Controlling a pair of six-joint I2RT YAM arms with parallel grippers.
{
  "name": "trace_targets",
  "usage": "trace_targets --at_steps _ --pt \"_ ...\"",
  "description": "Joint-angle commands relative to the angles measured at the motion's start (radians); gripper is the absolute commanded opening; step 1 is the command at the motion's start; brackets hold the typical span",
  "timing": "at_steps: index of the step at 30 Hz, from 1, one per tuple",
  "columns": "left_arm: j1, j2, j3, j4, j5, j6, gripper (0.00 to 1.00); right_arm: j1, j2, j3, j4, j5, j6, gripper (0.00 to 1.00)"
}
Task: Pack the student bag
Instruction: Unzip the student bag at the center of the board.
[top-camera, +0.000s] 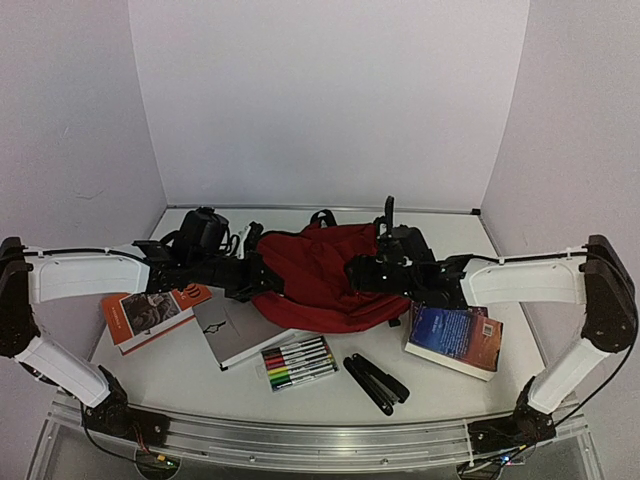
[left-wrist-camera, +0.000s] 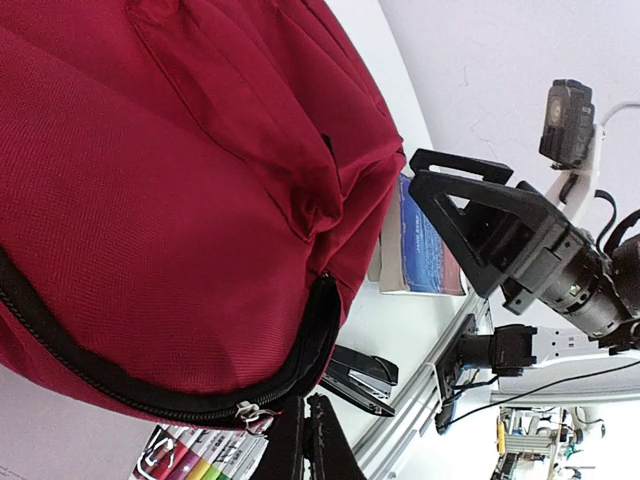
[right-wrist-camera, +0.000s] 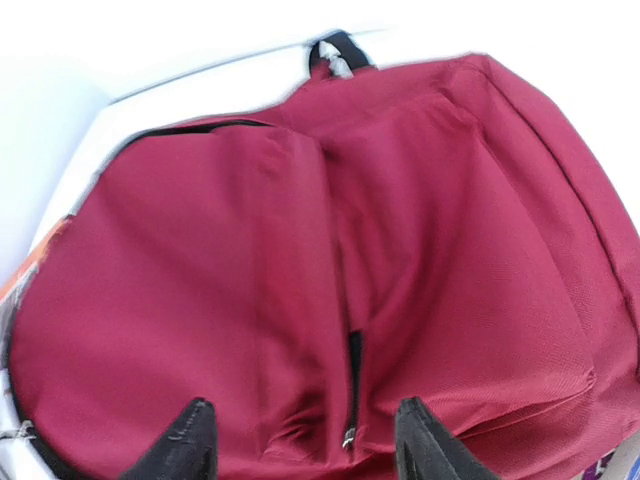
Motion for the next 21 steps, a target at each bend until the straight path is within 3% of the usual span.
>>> trace_targets --at_steps 1,5,12,17,21 --pt "0.003 0.007 0.009 0.063 0.060 0.020 0.00 0.055 -0.078 0.011 0.021 0.004 -0.085 0.67" --pt "0.004 0.005 0.013 0.062 0.059 0.016 0.00 0.112 -0.089 0.003 0.078 -0.060 -0.162 0.76" --pt "0.004 -0.017 0.014 0.051 0.009 -0.014 0.00 0.174 -0.053 -0.021 0.191 -0.190 -0.227 0.81" --pt "0.003 -0.026 0.007 0.040 -0.009 -0.025 0.00 0.194 0.018 -0.004 0.229 -0.213 -0.270 0.68" --pt "0.004 -0.027 0.010 0.031 -0.011 -0.029 0.00 0.201 0.085 0.034 0.229 -0.205 -0.311 0.66"
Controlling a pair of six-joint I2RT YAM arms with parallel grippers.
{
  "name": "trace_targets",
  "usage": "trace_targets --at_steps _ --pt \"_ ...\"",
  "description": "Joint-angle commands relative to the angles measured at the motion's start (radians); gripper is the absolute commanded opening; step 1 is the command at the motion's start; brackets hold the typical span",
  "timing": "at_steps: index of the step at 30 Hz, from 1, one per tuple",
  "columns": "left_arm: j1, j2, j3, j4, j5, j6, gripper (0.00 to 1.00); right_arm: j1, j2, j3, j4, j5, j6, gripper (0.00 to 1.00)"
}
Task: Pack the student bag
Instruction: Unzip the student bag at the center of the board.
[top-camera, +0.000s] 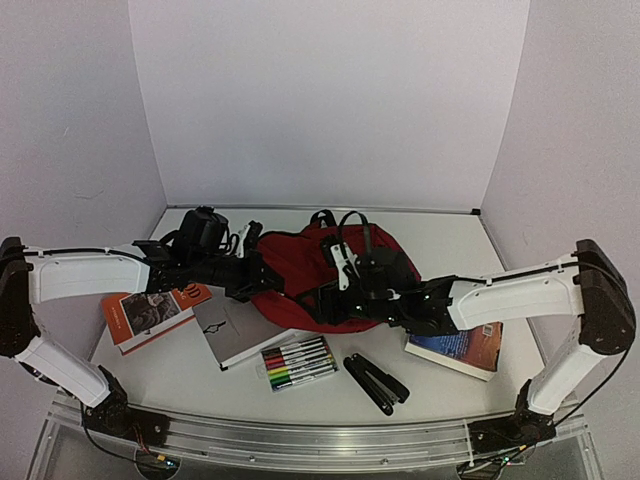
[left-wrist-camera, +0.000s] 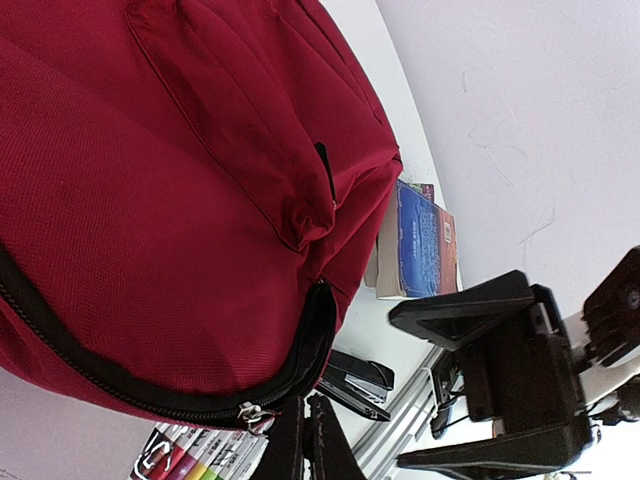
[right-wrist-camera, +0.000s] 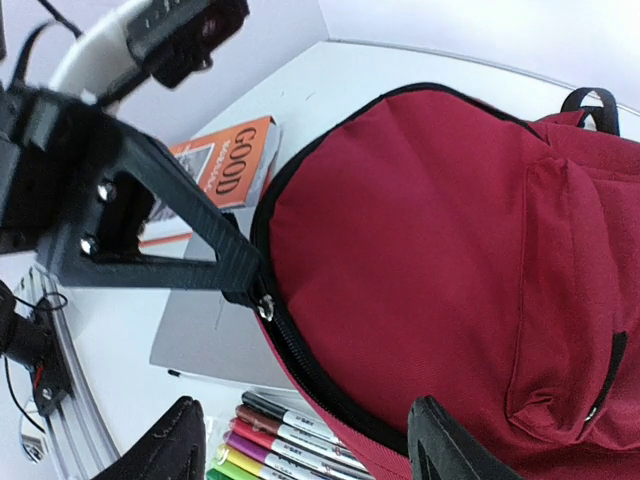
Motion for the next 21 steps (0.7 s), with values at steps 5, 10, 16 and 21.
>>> trace_targets --at_steps 5,10,16,21 --pt "0.003 -0.036 0.015 0.008 -0.024 -0.015 0.00 0.014 0.124 0.091 0.040 0.020 -0.113 0.57" --pt "0.002 -0.035 0.020 -0.002 -0.024 -0.016 0.00 0.019 0.176 0.133 0.036 0.042 -0.150 0.51" --pt "0.003 -0.032 0.025 -0.006 -0.023 -0.019 0.00 0.029 0.225 0.175 0.032 0.048 -0.179 0.45" --pt "0.002 -0.032 0.025 -0.011 -0.024 -0.021 0.00 0.041 0.235 0.192 0.031 0.059 -0.187 0.26"
